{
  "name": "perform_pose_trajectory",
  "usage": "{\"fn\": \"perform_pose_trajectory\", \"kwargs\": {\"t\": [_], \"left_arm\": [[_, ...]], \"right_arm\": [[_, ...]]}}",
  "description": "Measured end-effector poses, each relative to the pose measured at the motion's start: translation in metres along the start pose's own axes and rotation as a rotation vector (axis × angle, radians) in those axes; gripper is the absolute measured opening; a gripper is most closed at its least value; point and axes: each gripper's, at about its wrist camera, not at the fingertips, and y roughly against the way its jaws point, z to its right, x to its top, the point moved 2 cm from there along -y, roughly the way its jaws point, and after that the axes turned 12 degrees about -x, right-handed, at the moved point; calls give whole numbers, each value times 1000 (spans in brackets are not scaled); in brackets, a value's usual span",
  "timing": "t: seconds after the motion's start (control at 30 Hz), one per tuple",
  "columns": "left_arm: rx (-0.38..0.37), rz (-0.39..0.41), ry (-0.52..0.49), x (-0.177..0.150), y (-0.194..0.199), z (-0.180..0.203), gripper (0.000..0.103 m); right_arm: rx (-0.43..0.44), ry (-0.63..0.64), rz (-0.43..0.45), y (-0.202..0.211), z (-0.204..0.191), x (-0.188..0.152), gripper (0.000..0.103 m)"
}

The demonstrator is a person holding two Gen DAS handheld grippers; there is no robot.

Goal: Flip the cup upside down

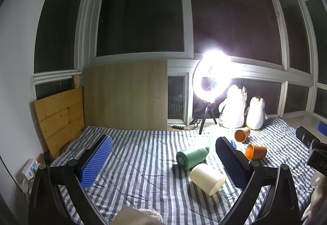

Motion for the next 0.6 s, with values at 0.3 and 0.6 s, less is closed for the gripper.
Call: {"fn": "perform_pose_trajectory", "kwargs": {"t": [0.3, 0.6], "left_arm": [[-1, 2, 4, 2, 5, -2, 102], [1, -7, 6, -1, 8, -3, 102]], "right_arm": [[3, 3, -1, 1, 0, 2, 96], [12, 12, -9, 4, -2, 0, 96]]}}
